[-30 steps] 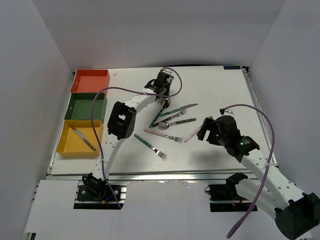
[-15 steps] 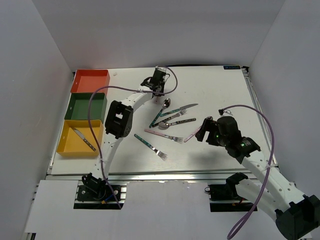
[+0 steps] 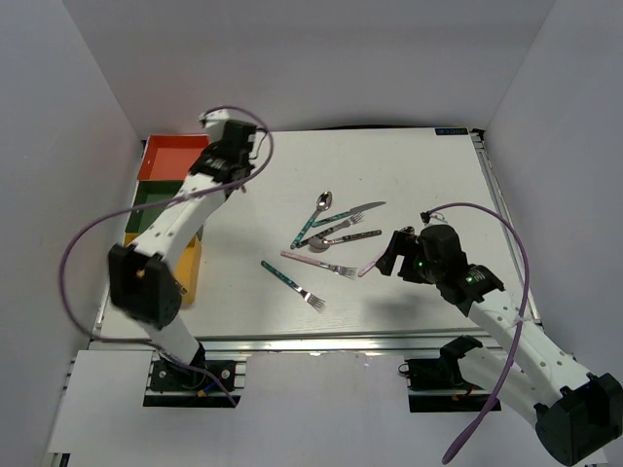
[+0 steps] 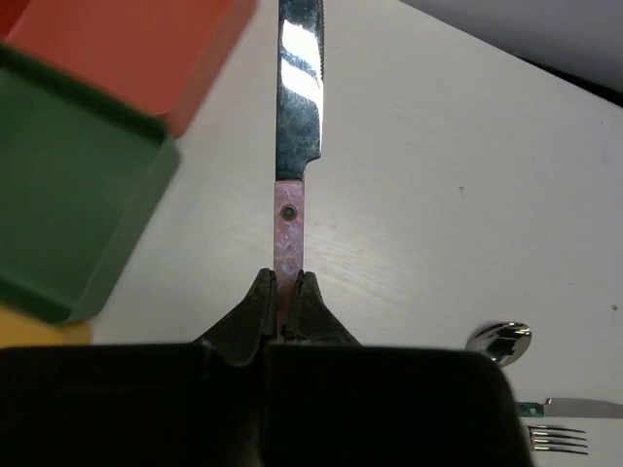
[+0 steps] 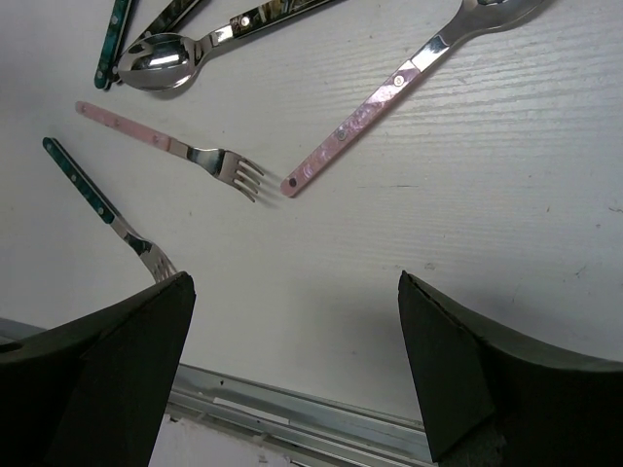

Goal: Sort the eating utensils into containers

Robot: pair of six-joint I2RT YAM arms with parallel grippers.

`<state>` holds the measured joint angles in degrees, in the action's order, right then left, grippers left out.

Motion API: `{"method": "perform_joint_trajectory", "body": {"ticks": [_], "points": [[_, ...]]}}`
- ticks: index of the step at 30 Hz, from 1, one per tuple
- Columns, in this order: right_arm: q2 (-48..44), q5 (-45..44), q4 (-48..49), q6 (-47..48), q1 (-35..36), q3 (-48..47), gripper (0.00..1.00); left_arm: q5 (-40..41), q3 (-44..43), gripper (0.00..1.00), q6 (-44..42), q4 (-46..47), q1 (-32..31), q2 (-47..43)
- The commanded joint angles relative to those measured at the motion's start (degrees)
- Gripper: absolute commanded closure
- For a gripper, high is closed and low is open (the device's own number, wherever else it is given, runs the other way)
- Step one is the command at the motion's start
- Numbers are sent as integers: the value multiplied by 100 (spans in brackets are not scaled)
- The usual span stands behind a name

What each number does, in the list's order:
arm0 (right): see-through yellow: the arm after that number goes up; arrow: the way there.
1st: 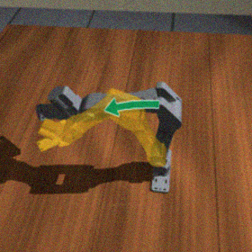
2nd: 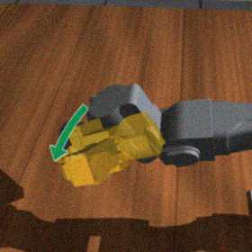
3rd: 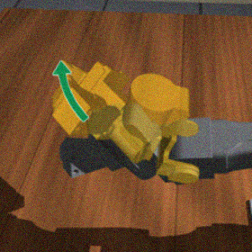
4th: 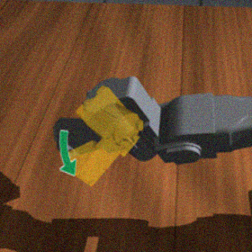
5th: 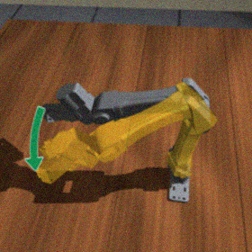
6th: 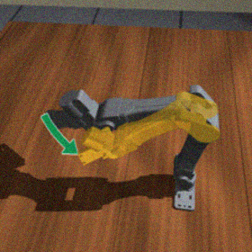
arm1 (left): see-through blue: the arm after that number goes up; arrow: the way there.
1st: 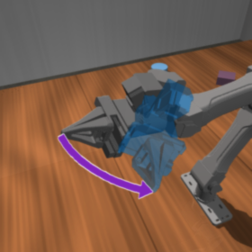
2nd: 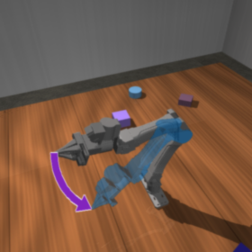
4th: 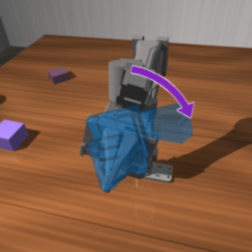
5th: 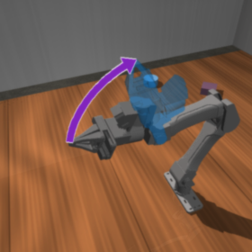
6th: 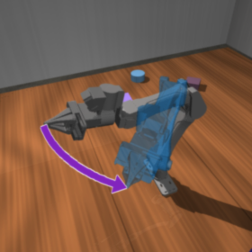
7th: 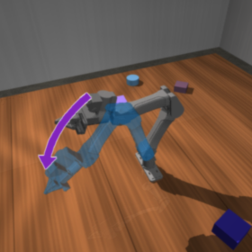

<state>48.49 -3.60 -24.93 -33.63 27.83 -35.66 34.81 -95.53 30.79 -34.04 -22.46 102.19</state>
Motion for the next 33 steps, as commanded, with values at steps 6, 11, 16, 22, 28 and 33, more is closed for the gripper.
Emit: {"method": "perform_joint_trajectory", "body": {"ticks": [6, 11, 16, 22, 28, 33], "points": [[46, 307, 278, 190, 38, -134, 11, 553, 3476, 100, 1852, -761, 1058, -3019], [257, 491, 295, 251, 38, -196, 11, 791, 3962, 100, 1817, -1315, 1296, -3810], [372, 658, 392, 216, 38, -248, 11, 343, 4472, 100, 1317, -1315, 1867, -4102], [354, 693, 576, 146, 47, -135, 11, 176, 4482, 100, 738, -1421, 1929, -4076], [336, 764, 805, 93, 47, -3, 11, 254, 4227, 100, 481, -1789, 1964, -3803], [407, 834, 972, 84, 47, 6, 11, 491, 4139, 81, 490, -1904, 2026, -3777]]}}
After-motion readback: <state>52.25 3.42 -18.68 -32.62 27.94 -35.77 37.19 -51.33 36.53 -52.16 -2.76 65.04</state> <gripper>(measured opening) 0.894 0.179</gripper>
